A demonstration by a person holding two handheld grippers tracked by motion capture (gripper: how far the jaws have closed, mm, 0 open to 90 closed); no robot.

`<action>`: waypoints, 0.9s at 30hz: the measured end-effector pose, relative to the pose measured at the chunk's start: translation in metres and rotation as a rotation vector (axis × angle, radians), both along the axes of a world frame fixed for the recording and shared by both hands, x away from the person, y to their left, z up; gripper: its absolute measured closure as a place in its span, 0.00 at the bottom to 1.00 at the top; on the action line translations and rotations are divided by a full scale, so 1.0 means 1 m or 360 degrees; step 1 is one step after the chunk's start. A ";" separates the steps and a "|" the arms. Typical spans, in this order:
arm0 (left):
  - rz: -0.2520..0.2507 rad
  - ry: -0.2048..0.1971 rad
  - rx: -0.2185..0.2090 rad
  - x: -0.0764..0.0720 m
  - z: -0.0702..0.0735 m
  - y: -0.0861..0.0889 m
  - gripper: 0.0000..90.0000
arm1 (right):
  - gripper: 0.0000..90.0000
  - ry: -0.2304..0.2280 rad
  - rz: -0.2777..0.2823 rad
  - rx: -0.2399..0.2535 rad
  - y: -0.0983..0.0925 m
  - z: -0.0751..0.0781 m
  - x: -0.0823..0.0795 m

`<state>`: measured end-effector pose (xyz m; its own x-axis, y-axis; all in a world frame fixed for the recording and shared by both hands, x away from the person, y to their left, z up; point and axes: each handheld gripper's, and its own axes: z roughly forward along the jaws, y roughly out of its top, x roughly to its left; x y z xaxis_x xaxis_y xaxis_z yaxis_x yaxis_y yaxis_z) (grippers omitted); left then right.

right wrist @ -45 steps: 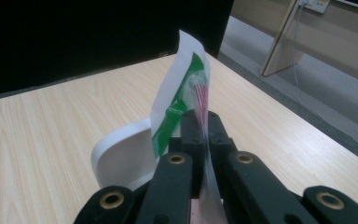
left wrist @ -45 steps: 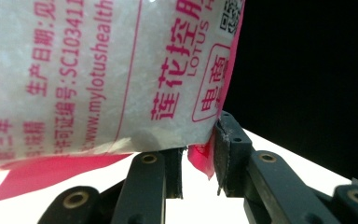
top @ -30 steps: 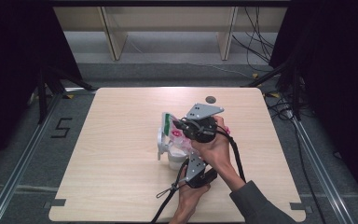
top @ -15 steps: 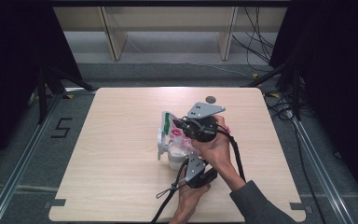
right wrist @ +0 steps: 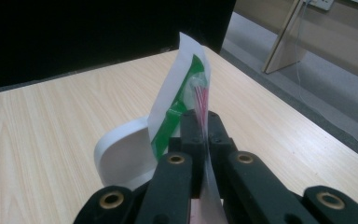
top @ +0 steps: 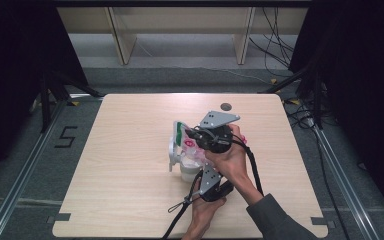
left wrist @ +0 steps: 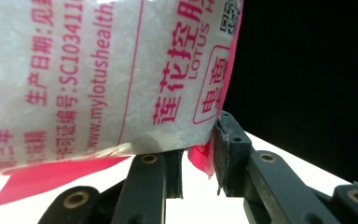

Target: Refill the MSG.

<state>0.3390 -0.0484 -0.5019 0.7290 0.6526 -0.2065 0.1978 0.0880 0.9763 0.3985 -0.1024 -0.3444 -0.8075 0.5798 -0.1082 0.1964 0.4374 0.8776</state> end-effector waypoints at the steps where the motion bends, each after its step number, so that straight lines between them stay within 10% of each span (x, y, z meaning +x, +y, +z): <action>1: 0.0004 -0.0007 0.0004 0.000 0.001 0.001 0.82 | 1.00 0.0013 0.0013 0.0010 -0.001 0.001 0.000; 27: 0.0007 -0.0016 -0.0008 0.000 0.001 0.002 0.82 | 1.00 -0.0003 0.0019 0.0007 0.004 0.002 0.000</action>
<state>0.3392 -0.0465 -0.5006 0.7282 0.6548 -0.2023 0.1875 0.0935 0.9778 0.3980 -0.0986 -0.3426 -0.8143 0.5704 -0.1076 0.1892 0.4361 0.8798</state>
